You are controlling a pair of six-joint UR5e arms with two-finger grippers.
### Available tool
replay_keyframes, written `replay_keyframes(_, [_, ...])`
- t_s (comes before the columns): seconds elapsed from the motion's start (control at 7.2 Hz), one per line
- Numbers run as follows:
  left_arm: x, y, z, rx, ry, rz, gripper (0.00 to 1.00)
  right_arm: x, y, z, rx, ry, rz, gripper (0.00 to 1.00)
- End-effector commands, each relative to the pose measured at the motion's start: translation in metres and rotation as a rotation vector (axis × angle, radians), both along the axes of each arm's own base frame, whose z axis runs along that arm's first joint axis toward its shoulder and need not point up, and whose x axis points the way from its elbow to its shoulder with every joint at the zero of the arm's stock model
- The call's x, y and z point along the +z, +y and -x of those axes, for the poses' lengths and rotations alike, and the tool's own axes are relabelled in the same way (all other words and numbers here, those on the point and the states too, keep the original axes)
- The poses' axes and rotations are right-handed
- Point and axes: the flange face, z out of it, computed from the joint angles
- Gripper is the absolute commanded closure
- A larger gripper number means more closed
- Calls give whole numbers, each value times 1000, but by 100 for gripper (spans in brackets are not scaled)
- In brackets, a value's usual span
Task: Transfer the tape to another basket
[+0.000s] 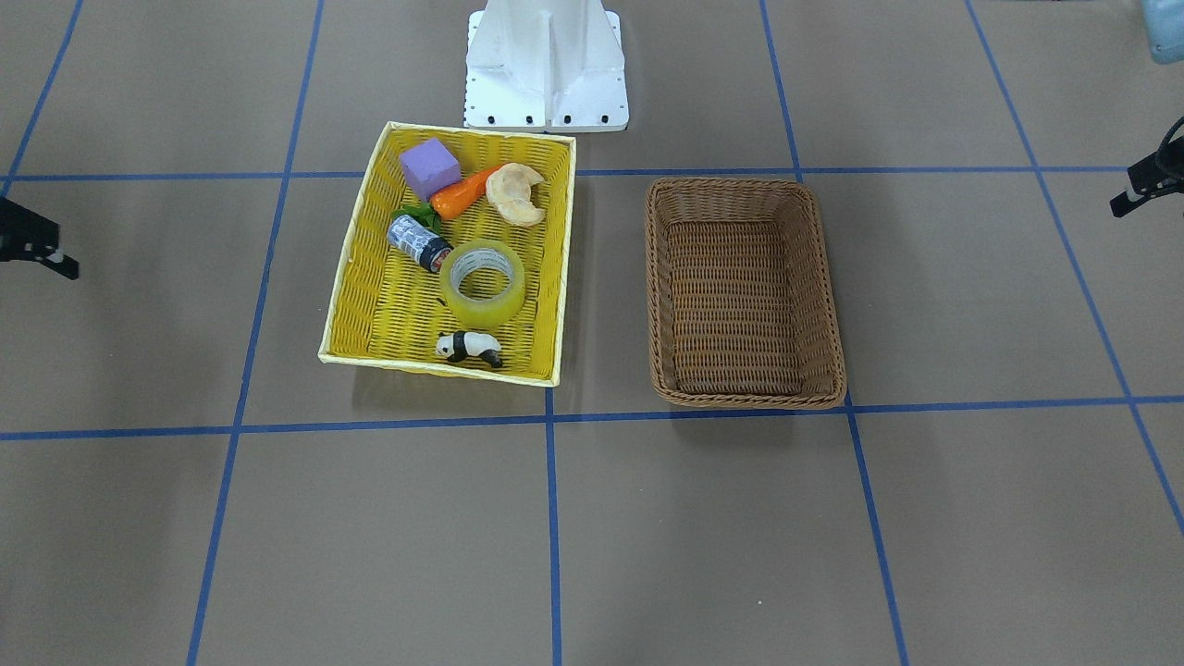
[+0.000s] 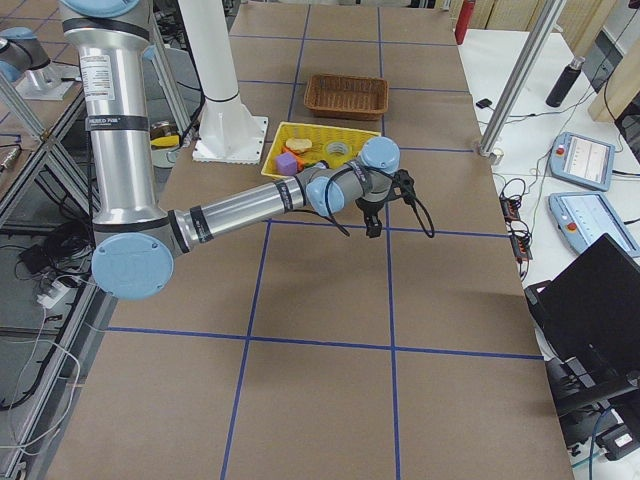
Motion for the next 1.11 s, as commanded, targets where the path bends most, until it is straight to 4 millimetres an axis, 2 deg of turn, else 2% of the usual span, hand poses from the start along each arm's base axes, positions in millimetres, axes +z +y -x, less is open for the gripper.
replay_keyframes(0.0, [-1, 2, 0, -2, 1, 0, 2, -65, 27, 116, 100, -34, 82, 0])
replay_keyframes(0.14, [2, 5, 1, -2, 1, 4, 2, -108, 41, 176, 136, -60, 164, 0])
replay_keyframes(0.42, [6, 7, 1, 1, -1, 10, 2, -188, 59, 264, 153, 15, 201, 4])
replay_keyframes(0.56, [9, 11, 1, 2, -1, 13, 2, -208, 67, 303, 158, 67, 177, 7])
replay_keyframes(0.69, [9, 11, 1, 3, -1, 12, 2, -204, 83, 327, 140, 86, 148, 15])
replay_keyframes(0.83, [14, 9, 1, 3, -3, 10, 2, -204, 92, 337, 107, 79, 125, 15])
replay_keyframes(0.97, [20, 13, 2, 3, -2, 9, 2, -196, 96, 342, 39, 91, 46, 15])
